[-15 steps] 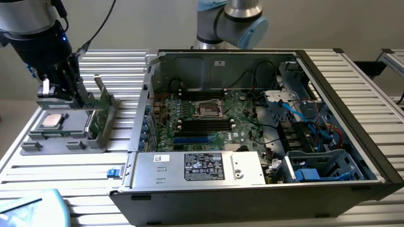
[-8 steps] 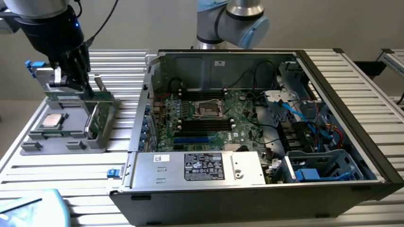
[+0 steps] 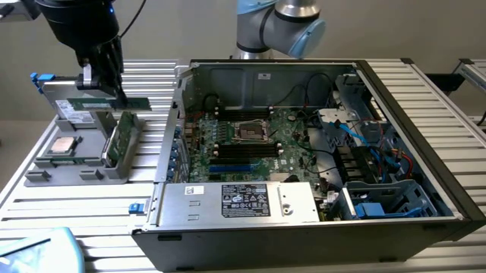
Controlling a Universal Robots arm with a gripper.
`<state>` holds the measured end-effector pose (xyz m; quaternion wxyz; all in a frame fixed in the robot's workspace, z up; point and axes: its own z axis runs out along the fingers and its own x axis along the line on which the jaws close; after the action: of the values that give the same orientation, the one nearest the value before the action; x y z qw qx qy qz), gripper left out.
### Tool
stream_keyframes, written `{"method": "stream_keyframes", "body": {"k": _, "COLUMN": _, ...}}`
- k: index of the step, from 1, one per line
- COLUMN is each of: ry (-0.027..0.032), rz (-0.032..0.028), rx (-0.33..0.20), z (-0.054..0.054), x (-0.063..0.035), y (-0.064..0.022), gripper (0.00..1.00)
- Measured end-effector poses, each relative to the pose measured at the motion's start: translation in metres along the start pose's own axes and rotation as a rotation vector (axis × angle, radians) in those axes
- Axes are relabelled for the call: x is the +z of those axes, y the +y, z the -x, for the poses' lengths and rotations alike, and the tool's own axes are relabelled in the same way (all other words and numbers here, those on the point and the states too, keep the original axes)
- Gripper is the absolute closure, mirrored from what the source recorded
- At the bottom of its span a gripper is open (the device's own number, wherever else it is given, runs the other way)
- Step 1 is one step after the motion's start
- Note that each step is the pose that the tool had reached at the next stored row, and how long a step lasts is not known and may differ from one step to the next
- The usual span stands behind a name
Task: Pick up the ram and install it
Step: 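Pick up the ram and move it above insertion slot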
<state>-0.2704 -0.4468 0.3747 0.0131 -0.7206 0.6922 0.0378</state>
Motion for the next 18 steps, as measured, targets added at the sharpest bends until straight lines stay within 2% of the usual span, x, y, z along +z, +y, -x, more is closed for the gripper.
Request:
{"method": "stream_keyframes", "body": {"k": 6, "ry": -0.0214, "rz": 0.0013, "rx": -0.001, "z": -0.001, "x": -0.0095, "y": -0.0209, "gripper": 0.86}}
{"method": "stream_keyframes", "body": {"k": 8, "ry": -0.0268, "rz": 0.0035, "rx": -0.001, "z": -0.001, "x": -0.0110, "y": -0.0267, "gripper": 0.86}}
{"method": "stream_keyframes", "body": {"k": 13, "ry": -0.0335, "rz": 0.0121, "rx": 0.000, "z": -0.003, "x": -0.0137, "y": -0.0405, "gripper": 0.86}}
{"method": "stream_keyframes", "body": {"k": 18, "ry": -0.0409, "rz": 0.0145, "rx": 0.000, "z": -0.005, "x": -0.0179, "y": -0.0588, "gripper": 0.86}}
